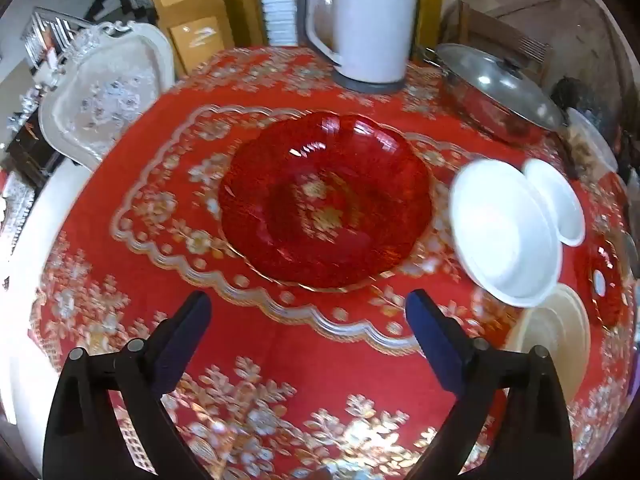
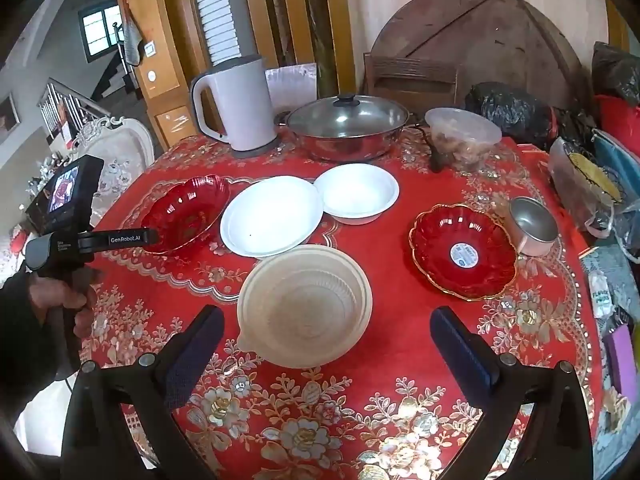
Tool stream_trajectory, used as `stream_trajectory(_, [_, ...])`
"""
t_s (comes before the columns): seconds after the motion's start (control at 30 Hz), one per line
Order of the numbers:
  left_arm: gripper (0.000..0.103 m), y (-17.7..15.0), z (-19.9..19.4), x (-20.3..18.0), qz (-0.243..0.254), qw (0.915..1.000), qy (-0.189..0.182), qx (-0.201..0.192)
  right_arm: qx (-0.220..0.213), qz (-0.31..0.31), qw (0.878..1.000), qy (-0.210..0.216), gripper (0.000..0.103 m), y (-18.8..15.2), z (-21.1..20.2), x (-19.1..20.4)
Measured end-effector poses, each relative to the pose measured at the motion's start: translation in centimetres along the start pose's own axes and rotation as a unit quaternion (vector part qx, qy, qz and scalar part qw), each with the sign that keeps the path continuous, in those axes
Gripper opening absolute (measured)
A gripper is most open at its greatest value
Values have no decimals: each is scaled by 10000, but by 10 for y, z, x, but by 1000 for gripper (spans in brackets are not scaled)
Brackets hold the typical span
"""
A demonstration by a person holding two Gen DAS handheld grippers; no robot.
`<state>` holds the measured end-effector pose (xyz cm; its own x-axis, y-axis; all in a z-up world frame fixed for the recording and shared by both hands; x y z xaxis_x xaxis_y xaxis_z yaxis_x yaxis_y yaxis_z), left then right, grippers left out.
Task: Organize plates and bowls
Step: 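Reach the left tool toward the red glass wedding bowl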
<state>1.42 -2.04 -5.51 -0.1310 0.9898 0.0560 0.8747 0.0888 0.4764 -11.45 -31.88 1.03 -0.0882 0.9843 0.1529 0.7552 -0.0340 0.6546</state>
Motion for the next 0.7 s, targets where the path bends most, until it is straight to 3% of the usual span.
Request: stream_trajectory(0.7, [99,-22,-35,-18,-278,9989,353,-148,193,-257,9978,580,102,-14,10,-18])
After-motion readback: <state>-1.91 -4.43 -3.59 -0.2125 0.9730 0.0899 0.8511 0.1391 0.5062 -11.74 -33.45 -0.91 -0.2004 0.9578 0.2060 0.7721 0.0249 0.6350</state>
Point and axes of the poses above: each gripper's, at about its wrist camera, not at the fingertips, and z roughly the way its jaws point, x to its left, y to its top, the point moved 6 cm from there along z, roughly the way its jaws point, and after that the axes turned 1 degree about y, right-handed, at the moved point
